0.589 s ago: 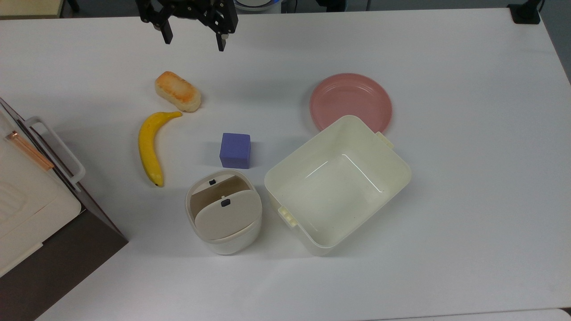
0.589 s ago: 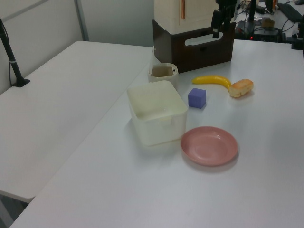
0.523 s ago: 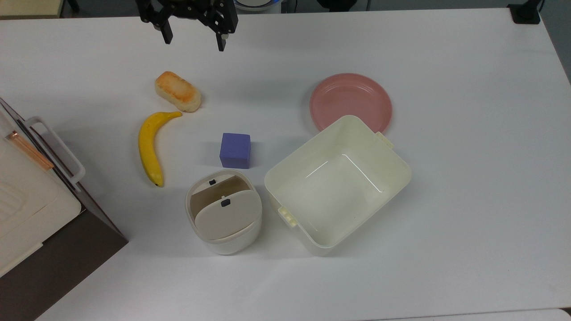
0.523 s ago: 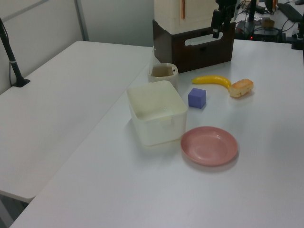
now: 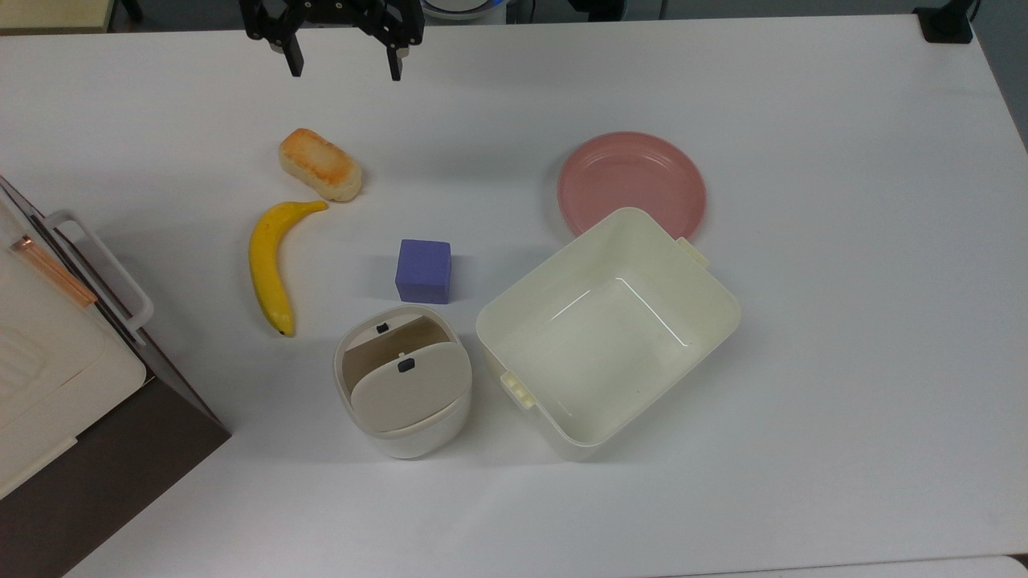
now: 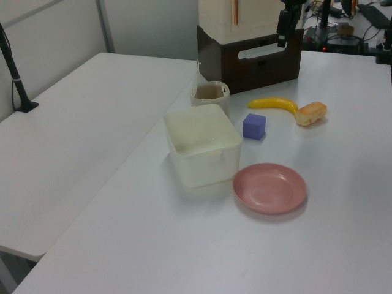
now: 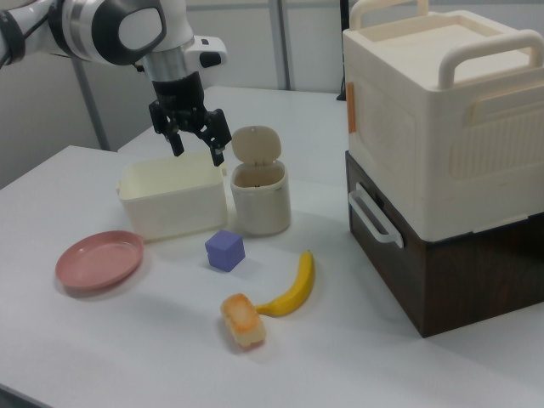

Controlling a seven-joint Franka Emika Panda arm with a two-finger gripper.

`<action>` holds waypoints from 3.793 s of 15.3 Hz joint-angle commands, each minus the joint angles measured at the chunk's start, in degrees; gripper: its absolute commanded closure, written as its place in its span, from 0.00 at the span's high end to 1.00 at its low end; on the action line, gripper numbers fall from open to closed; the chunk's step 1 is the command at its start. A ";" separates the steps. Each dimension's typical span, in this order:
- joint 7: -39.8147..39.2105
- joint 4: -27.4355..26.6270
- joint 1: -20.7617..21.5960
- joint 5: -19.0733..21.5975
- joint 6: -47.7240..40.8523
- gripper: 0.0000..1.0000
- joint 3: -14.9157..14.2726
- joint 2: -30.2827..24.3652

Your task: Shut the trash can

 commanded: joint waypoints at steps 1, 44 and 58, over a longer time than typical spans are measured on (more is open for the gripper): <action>-2.00 -0.46 0.57 0.95 -1.62 1.00 -0.81 -1.09; 16.16 24.47 -0.82 -1.17 -0.05 0.00 0.07 20.86; 54.14 35.14 1.62 -5.18 21.47 0.00 3.23 30.81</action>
